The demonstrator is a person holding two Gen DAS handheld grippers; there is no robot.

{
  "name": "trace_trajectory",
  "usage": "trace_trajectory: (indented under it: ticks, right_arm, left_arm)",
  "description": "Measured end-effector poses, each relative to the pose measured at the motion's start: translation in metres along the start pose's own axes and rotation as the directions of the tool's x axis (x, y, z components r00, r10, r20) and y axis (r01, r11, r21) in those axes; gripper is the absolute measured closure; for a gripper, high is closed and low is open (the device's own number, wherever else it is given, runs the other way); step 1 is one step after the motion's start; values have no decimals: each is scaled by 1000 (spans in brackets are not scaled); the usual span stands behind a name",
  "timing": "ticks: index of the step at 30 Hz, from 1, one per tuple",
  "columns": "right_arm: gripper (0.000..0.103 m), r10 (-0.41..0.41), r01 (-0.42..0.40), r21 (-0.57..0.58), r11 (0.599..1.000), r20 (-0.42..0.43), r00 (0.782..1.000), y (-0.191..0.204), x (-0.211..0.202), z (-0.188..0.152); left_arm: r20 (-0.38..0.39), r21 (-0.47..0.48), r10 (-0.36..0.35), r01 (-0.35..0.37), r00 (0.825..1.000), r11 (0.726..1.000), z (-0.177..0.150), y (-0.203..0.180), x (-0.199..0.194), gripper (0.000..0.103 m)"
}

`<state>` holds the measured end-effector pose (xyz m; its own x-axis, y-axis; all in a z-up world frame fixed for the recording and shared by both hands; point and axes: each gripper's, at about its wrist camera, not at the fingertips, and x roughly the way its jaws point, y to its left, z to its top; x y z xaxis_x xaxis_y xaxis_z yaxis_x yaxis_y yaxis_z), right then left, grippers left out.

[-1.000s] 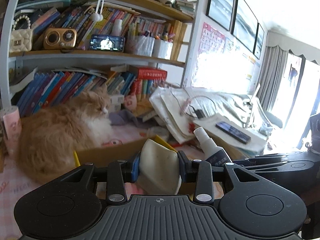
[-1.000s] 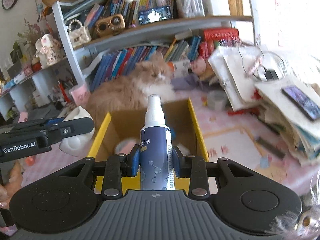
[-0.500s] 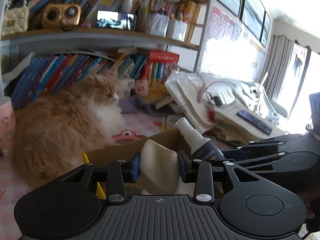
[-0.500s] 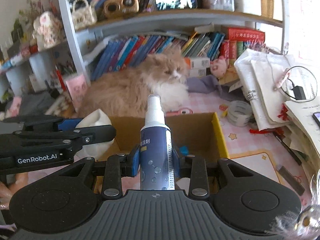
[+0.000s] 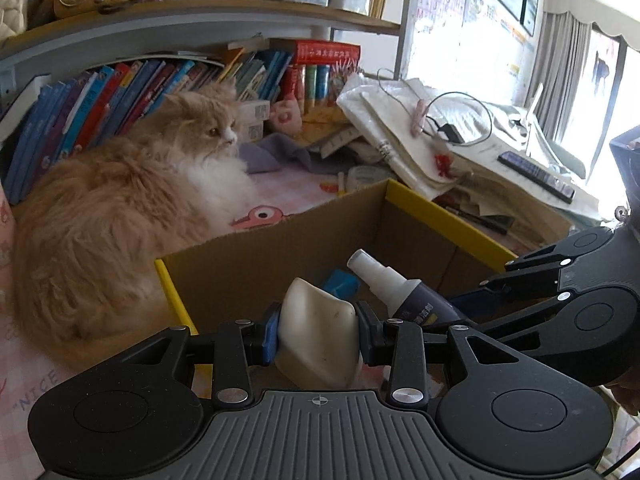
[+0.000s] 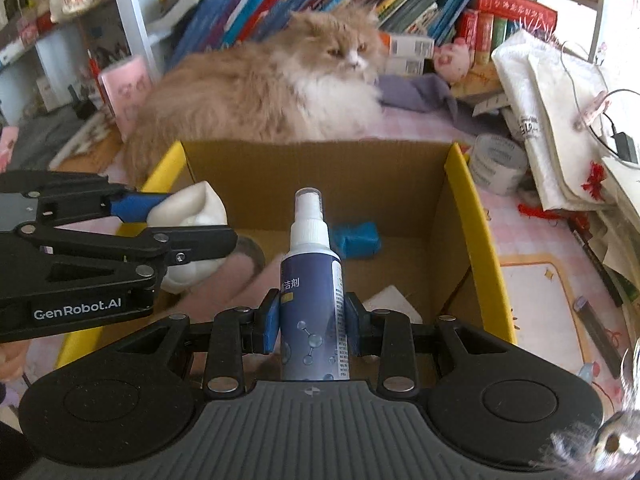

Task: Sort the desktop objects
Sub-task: 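Lower both items into the yellow box and open both grippers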

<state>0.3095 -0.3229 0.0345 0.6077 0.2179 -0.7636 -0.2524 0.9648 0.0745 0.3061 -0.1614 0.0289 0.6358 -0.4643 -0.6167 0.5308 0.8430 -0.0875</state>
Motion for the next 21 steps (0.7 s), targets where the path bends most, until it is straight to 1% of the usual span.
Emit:
trace_trajectory:
  ticks: [5, 7, 11, 13, 15, 17, 20, 21]
  right_arm:
    - [73, 1, -1, 5, 1000, -21, 1000, -2, 7, -5]
    - [73, -2, 2, 7, 1000, -22, 1000, -2, 8, -6]
    - [72, -2, 2, 30, 1000, -22, 1000, -1, 9, -9]
    - [72, -1, 2, 39, 999, -16, 1000, -1, 7, -10]
    - [71, -2, 2, 37, 999, 14, 1000, 0, 0, -10]
    - [67, -5, 4, 26, 1000, 41, 999, 0, -8, -9]
    - [66, -14, 12, 25, 1000, 77, 997, 0, -20, -9]
    - [65, -17, 14, 27, 1000, 89, 996, 1, -25, -9]
  left_arm:
    - [-12, -4, 15, -15, 1000, 1000, -4, 2, 4, 66]
    - [-13, 0, 20, -20, 1000, 1000, -5, 1, 4, 64]
    - [6, 7, 36, -36, 999, 999, -5, -3, 0, 55]
    - [36, -1, 44, -44, 998, 999, -6, -5, -6, 48]
    - [95, -18, 57, -55, 994, 998, -6, -7, -16, 29]
    - [149, -30, 68, -64, 987, 997, -5, -9, -26, 28]
    - [204, -38, 89, -83, 975, 996, -4, -15, -42, 27]
    - [222, -41, 101, -94, 970, 995, -3, -18, -48, 24]
